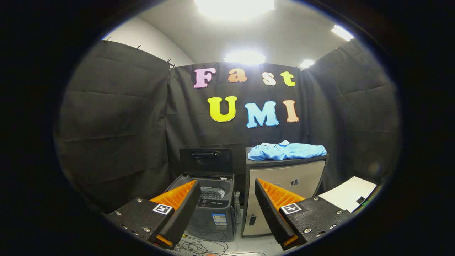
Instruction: Put the clothes into the washing machine and then close the washing machine lid.
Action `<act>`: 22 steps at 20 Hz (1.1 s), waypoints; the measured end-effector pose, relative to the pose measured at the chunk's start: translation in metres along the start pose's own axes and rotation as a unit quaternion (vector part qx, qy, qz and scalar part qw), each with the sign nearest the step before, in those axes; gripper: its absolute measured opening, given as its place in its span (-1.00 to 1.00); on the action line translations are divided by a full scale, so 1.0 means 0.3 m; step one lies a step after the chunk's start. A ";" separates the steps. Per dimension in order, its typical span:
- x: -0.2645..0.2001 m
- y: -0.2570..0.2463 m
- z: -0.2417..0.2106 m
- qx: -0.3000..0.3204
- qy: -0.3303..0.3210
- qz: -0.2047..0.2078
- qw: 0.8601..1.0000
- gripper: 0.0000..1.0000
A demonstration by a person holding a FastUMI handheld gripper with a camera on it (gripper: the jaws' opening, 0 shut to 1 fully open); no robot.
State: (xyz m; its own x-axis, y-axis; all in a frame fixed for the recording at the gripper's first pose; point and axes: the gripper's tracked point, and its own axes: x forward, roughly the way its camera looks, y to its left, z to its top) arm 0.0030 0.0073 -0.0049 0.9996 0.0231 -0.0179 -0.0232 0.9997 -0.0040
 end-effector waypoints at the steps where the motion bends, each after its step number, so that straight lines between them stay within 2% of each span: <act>1: 0.004 -0.001 -0.001 0.002 0.001 -0.001 1.000 0.89; 10: 0.045 -0.008 0.019 0.001 0.000 -0.013 1.000 0.89; 15: 0.079 -0.080 -0.005 -0.006 0.037 -0.056 0.998 0.90; 22: 0.270 -0.211 0.127 -0.011 0.041 -0.101 0.994 0.89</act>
State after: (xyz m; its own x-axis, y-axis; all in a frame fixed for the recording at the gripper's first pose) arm 0.0862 -0.0539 0.0320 0.9791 -0.1792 -0.0962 0.1764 0.9836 -0.0367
